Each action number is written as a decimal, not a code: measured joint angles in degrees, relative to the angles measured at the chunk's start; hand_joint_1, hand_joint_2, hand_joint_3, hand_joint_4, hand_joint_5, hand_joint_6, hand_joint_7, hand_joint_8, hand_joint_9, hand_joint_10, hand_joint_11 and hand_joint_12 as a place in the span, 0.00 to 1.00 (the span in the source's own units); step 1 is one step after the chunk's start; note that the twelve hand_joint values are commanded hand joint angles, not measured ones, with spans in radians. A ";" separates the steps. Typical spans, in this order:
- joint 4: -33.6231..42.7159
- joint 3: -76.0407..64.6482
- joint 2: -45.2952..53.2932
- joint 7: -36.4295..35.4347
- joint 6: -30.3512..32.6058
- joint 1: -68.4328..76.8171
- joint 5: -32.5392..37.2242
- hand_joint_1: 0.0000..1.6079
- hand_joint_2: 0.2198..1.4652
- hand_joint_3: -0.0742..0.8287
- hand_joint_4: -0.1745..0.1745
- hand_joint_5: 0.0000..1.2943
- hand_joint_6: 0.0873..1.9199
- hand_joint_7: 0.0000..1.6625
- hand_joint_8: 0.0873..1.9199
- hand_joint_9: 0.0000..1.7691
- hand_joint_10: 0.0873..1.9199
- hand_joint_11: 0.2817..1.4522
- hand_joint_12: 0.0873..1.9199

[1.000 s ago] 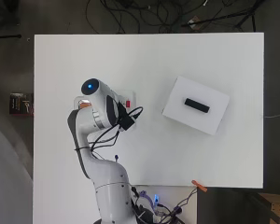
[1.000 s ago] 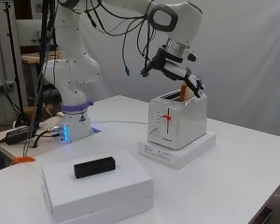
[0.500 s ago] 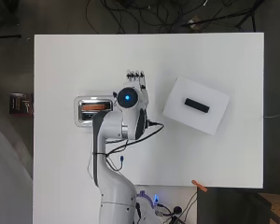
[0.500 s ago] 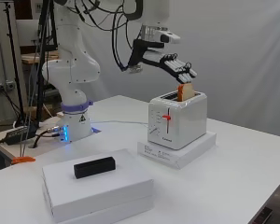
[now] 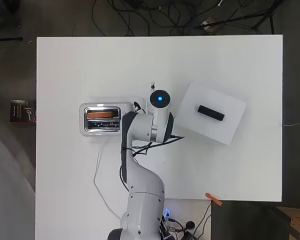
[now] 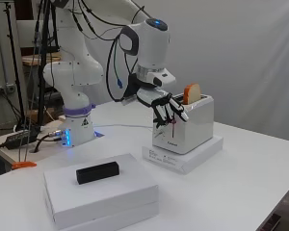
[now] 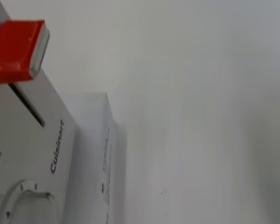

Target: Teleoperate dual arm-hand system to toast a bread

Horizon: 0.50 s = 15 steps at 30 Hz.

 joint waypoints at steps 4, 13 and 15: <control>-1.47 -0.39 2.83 0.07 2.07 0.57 0.20 0.01 0.70 0.08 0.11 0.23 0.00 0.61 0.86 0.68 0.91 0.36 0.91; -2.92 30.83 -7.10 -7.78 1.03 -32.83 9.80 0.00 0.68 0.08 0.24 0.18 0.00 0.51 0.00 0.52 0.00 0.27 0.00; -3.61 42.04 -9.82 -10.11 0.94 -44.04 12.94 0.00 0.67 0.07 0.27 0.17 0.00 0.47 0.00 0.49 0.00 0.26 0.00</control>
